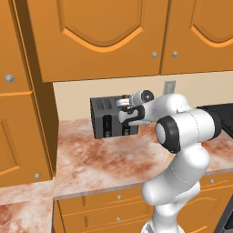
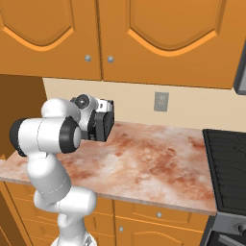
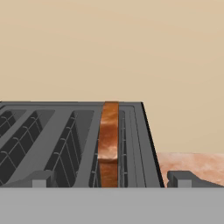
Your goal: Start the toaster. Once the lever pops up, take the bread to the plate on the dining counter.
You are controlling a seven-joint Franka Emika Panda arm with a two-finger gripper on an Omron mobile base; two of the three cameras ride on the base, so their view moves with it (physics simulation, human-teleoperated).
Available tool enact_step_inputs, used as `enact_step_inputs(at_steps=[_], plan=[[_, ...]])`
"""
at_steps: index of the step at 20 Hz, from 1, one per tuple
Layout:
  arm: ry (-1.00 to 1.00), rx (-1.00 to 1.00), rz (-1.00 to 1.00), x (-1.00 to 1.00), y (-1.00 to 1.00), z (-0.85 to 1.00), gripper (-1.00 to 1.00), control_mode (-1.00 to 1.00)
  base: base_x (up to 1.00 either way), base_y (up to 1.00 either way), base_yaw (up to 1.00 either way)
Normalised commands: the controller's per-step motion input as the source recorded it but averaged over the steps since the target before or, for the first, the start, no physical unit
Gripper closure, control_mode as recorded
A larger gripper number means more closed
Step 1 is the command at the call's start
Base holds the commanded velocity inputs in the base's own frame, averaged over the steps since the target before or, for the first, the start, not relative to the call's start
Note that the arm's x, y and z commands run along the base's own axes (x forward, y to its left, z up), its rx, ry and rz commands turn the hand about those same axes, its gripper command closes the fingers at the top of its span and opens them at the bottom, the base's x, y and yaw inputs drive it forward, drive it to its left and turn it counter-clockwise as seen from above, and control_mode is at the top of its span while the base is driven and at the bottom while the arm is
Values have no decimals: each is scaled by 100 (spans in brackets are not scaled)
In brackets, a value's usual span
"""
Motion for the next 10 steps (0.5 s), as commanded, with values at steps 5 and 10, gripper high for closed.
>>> enact_step_inputs(at_steps=[5,10], plan=[[0,0,0,0,0,0,-100,-100,0,0,0],[0,0,0,0,0,0,-100,-100,0,0,0]])
